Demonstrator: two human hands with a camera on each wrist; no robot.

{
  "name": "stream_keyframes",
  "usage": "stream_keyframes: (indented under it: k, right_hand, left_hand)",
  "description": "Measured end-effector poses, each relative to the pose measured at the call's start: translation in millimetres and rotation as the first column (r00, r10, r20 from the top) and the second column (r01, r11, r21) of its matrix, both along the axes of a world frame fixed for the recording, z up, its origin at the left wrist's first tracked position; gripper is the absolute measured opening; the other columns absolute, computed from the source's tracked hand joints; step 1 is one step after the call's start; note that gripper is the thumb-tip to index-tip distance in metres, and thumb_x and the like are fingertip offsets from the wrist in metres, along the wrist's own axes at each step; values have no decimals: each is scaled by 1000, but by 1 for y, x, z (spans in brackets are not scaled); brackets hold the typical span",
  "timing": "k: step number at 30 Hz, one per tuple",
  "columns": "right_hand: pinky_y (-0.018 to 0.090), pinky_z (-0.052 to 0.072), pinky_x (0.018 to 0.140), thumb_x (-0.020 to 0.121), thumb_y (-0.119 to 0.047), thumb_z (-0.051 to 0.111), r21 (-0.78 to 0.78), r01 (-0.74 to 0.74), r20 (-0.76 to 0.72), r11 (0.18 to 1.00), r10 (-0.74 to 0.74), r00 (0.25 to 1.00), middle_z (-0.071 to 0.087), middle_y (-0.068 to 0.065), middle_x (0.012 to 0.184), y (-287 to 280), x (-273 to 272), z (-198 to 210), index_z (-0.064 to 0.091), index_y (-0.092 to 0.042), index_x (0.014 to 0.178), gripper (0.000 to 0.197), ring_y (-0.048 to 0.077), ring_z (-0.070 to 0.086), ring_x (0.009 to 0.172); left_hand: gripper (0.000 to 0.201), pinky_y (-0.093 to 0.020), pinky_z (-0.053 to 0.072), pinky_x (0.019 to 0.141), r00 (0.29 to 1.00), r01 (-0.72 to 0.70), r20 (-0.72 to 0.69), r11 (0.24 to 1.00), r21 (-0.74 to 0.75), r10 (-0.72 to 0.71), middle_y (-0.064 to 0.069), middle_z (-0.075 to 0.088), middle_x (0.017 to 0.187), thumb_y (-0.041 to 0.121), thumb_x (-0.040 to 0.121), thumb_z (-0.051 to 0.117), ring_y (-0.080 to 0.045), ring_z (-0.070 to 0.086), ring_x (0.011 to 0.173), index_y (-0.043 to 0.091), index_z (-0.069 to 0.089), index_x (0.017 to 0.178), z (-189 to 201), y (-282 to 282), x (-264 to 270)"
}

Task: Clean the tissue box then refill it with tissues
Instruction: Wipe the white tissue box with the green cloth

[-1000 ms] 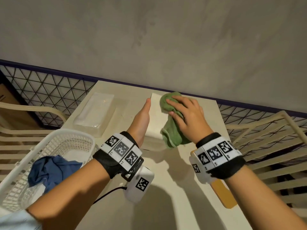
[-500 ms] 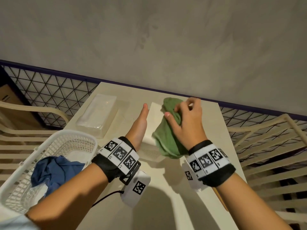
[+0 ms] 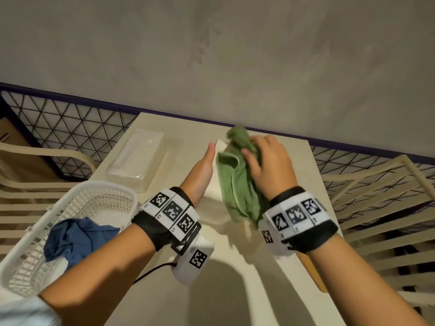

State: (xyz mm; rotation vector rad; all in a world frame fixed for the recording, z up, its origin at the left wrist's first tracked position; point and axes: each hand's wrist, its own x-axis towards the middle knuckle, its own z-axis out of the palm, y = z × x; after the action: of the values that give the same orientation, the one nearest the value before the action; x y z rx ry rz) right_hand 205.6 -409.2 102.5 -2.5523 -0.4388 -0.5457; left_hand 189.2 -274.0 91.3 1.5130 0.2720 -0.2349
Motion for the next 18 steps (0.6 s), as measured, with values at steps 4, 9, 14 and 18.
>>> stream_keyframes:
  k: [4, 9, 14, 18]
  right_hand:
    - [26, 37, 75, 92, -26, 51, 284, 219, -120, 934, -192, 974, 64, 17, 107, -22, 18, 23, 55, -4, 108, 28, 31, 58, 99]
    - [19, 34, 74, 88, -22, 55, 466, 340, 28, 817, -398, 917, 51, 15, 118, -37, 19, 51, 43, -2, 112, 33, 21, 52, 94]
    - [-5, 35, 63, 85, -13, 60, 540, 207, -65, 816, -205, 977, 32, 8, 107, -15, 1, 36, 25, -12, 95, 37, 2, 42, 73]
    - [32, 42, 67, 91, -26, 52, 432, 192, -332, 881, -42, 942, 50, 11, 91, -12, -13, 1, 30, -14, 90, 25, 26, 53, 80]
  left_hand:
    - [61, -33, 8, 117, 996, -54, -66, 998, 20, 55, 4, 23, 155, 52, 94, 24, -14, 17, 144, 19, 22, 146, -11, 11, 1]
    - [61, -29, 9, 116, 997, -16, -76, 1000, 26, 18, 3, 22, 155, 50, 96, 20, -13, 16, 144, 17, 21, 146, -15, 11, -2]
    - [61, -29, 16, 115, 999, 22, -50, 999, 45, -20, 2, 34, 151, 51, 95, 20, -15, 28, 140, 16, 31, 143, -12, 4, 0]
    - [61, -33, 25, 114, 999, 14, -29, 998, 58, -12, 0, 46, 143, 54, 94, 21, -18, 41, 133, 19, 40, 139, -6, 5, 2]
